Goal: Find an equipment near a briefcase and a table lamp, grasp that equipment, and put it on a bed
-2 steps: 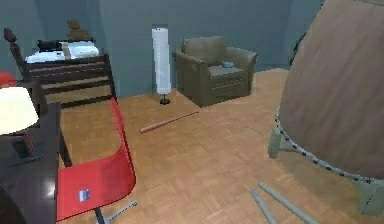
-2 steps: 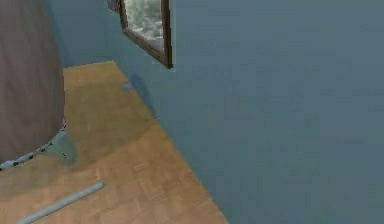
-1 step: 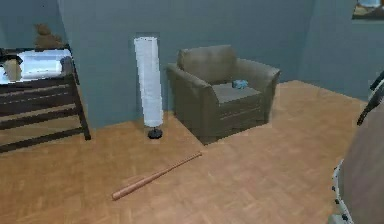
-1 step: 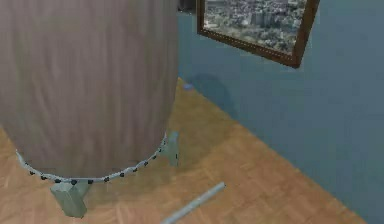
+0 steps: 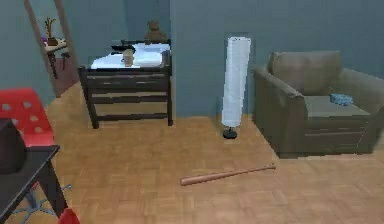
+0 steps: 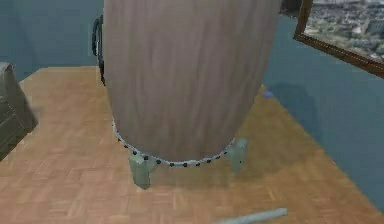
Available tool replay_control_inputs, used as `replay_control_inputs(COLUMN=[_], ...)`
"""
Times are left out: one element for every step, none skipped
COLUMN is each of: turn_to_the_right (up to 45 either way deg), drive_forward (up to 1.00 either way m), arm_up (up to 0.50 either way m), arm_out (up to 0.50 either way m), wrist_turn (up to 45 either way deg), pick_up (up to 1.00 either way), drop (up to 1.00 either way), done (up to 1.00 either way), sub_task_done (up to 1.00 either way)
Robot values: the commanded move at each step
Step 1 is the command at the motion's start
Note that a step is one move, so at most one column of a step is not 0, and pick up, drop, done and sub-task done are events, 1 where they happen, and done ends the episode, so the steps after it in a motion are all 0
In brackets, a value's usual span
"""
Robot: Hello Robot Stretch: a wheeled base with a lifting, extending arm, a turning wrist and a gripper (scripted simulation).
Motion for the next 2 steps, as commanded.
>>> replay_control_inputs(turn_to_the_right=[0.0, -45.0], drive_forward=[0.8, 0.0], arm_up=[0.0, 0.0], arm_out=[0.0, 0.0], wrist_turn=[0.0, 0.0], pick_up=[0.0, 0.0], drop=[0.0, 0.0], done=[0.0, 0.0], sub_task_done=[0.0, 0.0])
